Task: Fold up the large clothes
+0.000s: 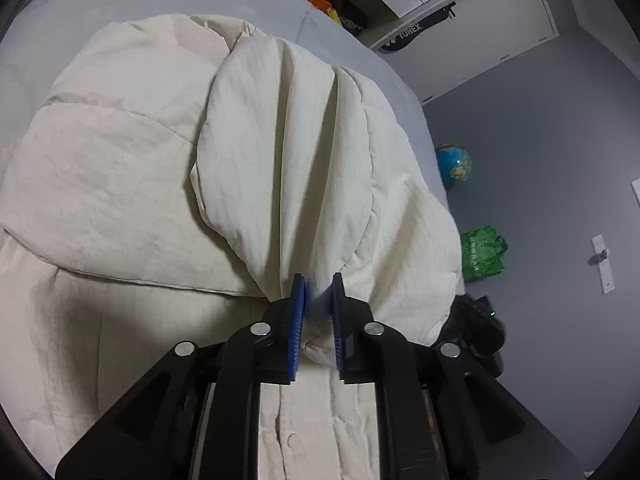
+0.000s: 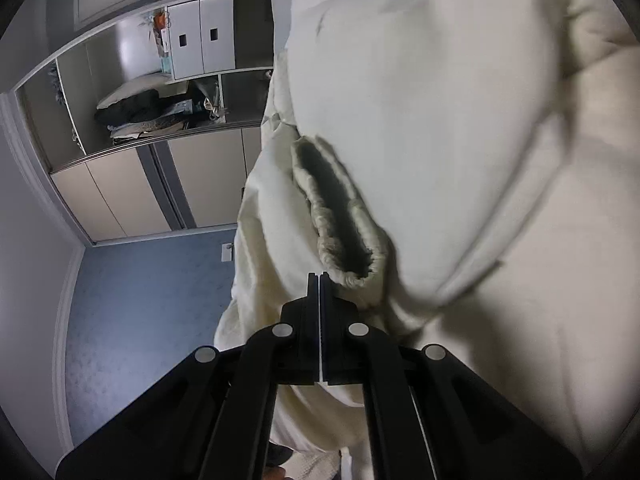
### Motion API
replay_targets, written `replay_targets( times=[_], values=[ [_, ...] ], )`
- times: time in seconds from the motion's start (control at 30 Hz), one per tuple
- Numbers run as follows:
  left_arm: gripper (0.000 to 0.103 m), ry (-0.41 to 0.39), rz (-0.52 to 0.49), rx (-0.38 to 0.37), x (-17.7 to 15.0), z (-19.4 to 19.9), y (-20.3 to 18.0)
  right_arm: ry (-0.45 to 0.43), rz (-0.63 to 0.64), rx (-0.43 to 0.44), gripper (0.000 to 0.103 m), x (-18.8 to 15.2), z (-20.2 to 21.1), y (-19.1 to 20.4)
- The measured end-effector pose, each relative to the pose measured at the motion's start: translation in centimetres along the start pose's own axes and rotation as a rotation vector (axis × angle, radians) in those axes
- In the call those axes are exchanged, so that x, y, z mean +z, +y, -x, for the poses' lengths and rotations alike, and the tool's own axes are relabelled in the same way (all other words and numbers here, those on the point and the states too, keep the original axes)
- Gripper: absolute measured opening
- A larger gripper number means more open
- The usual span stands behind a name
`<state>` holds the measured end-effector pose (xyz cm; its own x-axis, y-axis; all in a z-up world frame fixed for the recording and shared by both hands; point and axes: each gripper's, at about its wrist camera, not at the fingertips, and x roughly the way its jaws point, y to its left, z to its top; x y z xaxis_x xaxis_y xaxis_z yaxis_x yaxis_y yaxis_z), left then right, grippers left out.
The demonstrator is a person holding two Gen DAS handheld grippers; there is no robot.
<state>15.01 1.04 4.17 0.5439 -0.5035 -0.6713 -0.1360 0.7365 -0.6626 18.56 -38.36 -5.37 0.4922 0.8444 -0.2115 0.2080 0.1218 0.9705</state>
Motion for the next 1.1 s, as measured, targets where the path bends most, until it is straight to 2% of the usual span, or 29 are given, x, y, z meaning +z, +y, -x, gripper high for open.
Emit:
replay_targets(
  times=[0.13, 0.17, 0.2, 0.4, 0.53, 0.57, 0.73, 0.8, 0.87, 0.97, 1.1],
  values=[
    [0.027, -0.006, 0.002, 0.007, -0.2, 0.5, 0.0, 0.022, 0.067, -0.024, 0.000, 0.1, 1.3, 1.3],
    [0.037, -0.009, 0.000, 0.009, -0.2, 0.7, 0.1, 0.028, 0.093, -0.032, 0.000, 0.1, 1.8, 2.0],
    [0.045, -0.016, -0.007, 0.012, -0.3, 1.1, 0.1, 0.036, 0.120, -0.054, 0.000, 0.0, 2.5, 2.6],
    [0.068, -0.040, -0.038, 0.033, -1.9, 4.2, 1.3, 0.130, 0.310, -0.222, 0.001, -1.5, 6.3, 5.9],
    [0.072, -0.030, -0.038, 0.129, -3.8, 6.8, 3.9, 0.183, 0.432, -0.325, 0.001, -3.6, 8.6, 7.4],
    [0.072, -0.030, -0.029, 0.172, -4.3, 7.7, 5.0, 0.193, 0.454, -0.333, 0.001, -3.9, 8.6, 8.1],
    [0.072, -0.042, 0.075, 0.276, -7.3, 12.2, 11.1, 0.256, 0.615, -0.316, 0.001, -6.3, 6.9, 12.2],
    [0.072, -0.055, 0.102, 0.300, -8.2, 13.6, 12.5, 0.305, 0.724, -0.314, 0.013, -8.1, 4.6, 14.7],
    [0.072, -0.065, 0.129, 0.315, -8.8, 14.7, 13.9, 0.328, 0.825, -0.341, 0.060, -9.7, 2.3, 16.6],
    [0.072, -0.083, 0.181, 0.315, -9.6, 15.8, 14.8, 0.297, 0.971, -0.436, 0.062, -11.4, -0.9, 17.8],
    [0.073, -0.082, 0.187, 0.335, -9.9, 15.8, 14.9, 0.332, 0.954, -0.690, 0.061, -11.1, -4.1, 13.6]
  ],
)
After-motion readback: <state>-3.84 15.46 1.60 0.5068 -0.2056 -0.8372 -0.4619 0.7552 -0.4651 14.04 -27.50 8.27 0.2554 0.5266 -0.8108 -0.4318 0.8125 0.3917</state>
